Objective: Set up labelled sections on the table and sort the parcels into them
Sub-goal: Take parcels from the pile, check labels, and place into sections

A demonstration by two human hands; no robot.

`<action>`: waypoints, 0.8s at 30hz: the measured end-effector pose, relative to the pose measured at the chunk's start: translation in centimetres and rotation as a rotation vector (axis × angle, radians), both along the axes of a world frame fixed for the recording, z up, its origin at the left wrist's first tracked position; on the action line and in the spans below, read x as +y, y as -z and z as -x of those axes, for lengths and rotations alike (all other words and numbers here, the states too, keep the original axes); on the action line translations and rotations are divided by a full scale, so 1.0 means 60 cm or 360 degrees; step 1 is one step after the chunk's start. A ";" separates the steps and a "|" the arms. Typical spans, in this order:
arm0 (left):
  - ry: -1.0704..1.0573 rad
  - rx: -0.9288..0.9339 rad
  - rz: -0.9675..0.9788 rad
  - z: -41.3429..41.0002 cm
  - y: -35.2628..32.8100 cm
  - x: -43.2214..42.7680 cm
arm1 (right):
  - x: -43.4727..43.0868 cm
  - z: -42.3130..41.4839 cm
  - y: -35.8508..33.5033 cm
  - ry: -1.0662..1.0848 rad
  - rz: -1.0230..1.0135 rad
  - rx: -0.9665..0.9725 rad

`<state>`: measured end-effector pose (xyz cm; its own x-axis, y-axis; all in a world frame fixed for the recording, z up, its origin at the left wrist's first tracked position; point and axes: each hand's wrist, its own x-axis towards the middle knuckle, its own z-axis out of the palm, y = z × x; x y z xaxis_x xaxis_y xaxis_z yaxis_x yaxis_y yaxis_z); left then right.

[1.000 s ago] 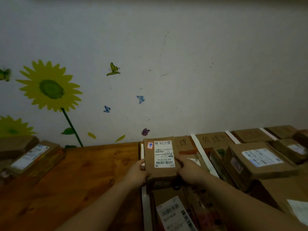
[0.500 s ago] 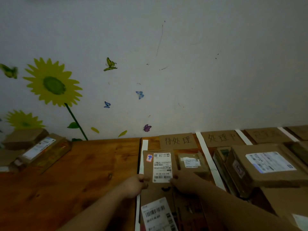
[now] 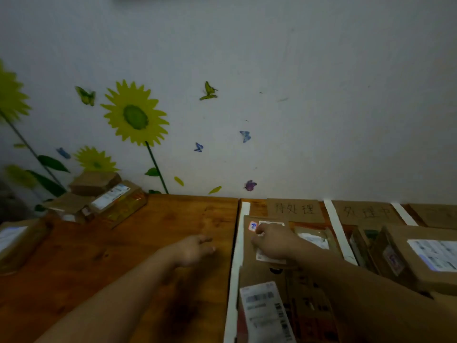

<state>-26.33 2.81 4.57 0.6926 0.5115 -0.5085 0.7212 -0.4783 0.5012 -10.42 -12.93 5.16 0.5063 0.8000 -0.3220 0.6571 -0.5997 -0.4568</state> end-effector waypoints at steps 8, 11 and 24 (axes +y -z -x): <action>-0.0203 -0.0108 -0.0185 0.242 -0.056 0.181 | 0.202 0.183 -0.045 -0.0266 0.0028 -0.0105; -0.0334 -0.0178 -0.0191 0.352 -0.066 0.255 | 0.288 0.276 -0.050 -0.0292 0.0034 -0.0086; -0.0874 -0.0087 -0.0158 0.694 -0.038 0.491 | 0.570 0.527 -0.025 -0.0558 0.0156 0.0016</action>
